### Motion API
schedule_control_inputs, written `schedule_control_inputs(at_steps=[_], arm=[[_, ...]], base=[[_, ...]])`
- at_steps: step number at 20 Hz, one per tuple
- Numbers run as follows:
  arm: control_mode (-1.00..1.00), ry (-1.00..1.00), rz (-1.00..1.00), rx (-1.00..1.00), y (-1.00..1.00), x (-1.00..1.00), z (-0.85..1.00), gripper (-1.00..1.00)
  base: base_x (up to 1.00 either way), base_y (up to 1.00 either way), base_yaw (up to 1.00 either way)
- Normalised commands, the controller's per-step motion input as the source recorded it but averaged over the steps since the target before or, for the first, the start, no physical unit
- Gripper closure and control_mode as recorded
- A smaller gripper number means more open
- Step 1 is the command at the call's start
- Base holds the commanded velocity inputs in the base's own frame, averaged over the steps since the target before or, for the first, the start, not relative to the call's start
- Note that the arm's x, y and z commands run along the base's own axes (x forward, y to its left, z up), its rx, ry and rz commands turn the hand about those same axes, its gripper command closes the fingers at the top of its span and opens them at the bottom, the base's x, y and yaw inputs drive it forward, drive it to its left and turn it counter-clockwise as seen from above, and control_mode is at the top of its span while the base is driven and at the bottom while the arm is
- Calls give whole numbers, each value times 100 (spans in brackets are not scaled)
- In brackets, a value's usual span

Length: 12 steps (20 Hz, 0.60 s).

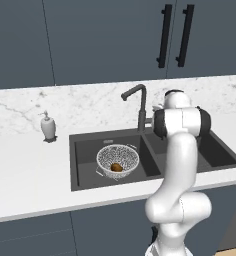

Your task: Put the colander in the sink, put the pear in the colander, and turn on the sink faucet and pour water over the colander.

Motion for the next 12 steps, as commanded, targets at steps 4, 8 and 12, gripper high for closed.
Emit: schedule_control_inputs(at_steps=[4, 8, 12], arm=[[-100, 6, 0, 3, 0, 46, -12, -100], [-100, 4, 0, 1, 0, 33, -16, -100], [-100, 3, 0, 1, 0, 19, -19, -100]], base=[[0, 0, 0], [0, 0, 0], [0, 0, 0]])
